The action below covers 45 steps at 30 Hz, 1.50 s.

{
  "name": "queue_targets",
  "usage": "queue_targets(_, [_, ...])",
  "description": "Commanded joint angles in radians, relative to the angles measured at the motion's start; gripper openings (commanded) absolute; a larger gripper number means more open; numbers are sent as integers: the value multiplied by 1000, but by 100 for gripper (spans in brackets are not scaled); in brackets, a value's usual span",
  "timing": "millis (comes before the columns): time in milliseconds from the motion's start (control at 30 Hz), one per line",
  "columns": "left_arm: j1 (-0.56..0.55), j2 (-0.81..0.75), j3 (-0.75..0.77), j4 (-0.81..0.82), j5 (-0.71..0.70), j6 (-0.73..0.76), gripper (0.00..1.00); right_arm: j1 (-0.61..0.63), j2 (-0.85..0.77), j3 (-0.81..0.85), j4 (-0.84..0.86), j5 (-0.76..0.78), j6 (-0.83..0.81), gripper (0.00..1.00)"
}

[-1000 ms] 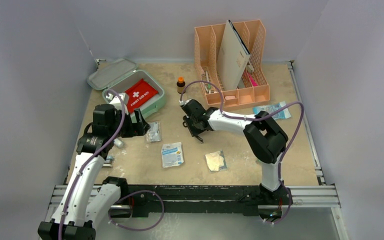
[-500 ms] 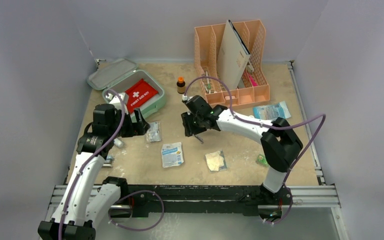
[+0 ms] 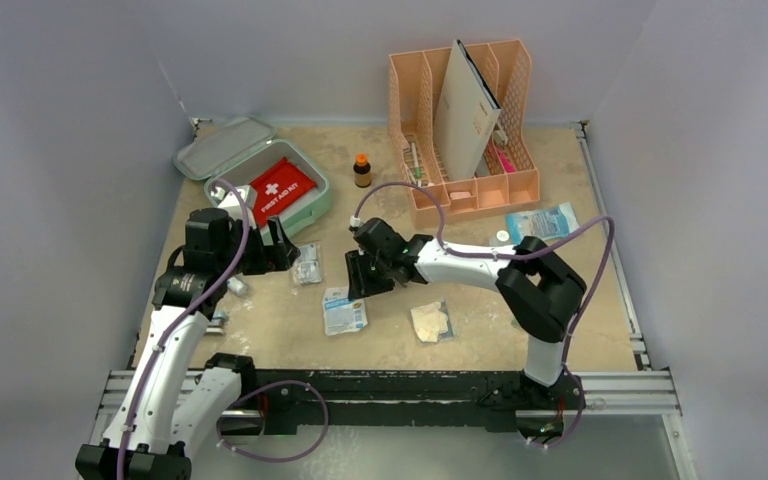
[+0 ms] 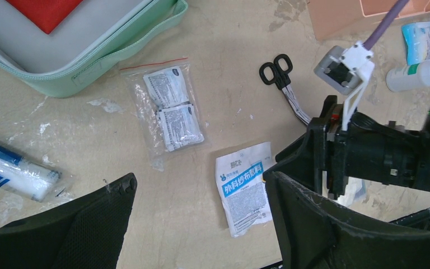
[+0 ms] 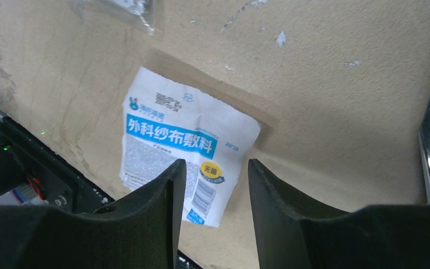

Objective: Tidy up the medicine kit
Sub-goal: Pick up the medical item at the center of the board.

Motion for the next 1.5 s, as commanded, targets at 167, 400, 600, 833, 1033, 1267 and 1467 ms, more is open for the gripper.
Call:
queue_targets(167, [-3,-11,8,15,3,4,83,-2,24,-35,75,-32,34,37])
queue_targets(400, [-3,-5,8,13,2,7,82,-2,53,-13,56,-31,25,27])
queue_targets(600, [-3,3,8,16,16,12,82,-2,14,-12,32,-51,8,3])
queue_targets(833, [-3,23,1,36,47,8,80,-6,-127,-16,26,-11,-1,0])
queue_targets(1033, [-3,67,18,52,153,-27,79,-40,-269,-98,175,-80,31,0])
queue_targets(1267, [-3,43,51,105,394,-117,77,-61,-452,-275,500,-132,150,0])
queue_targets(1467, [-3,37,3,290,603,-264,78,-63,-614,-385,680,-65,199,0])
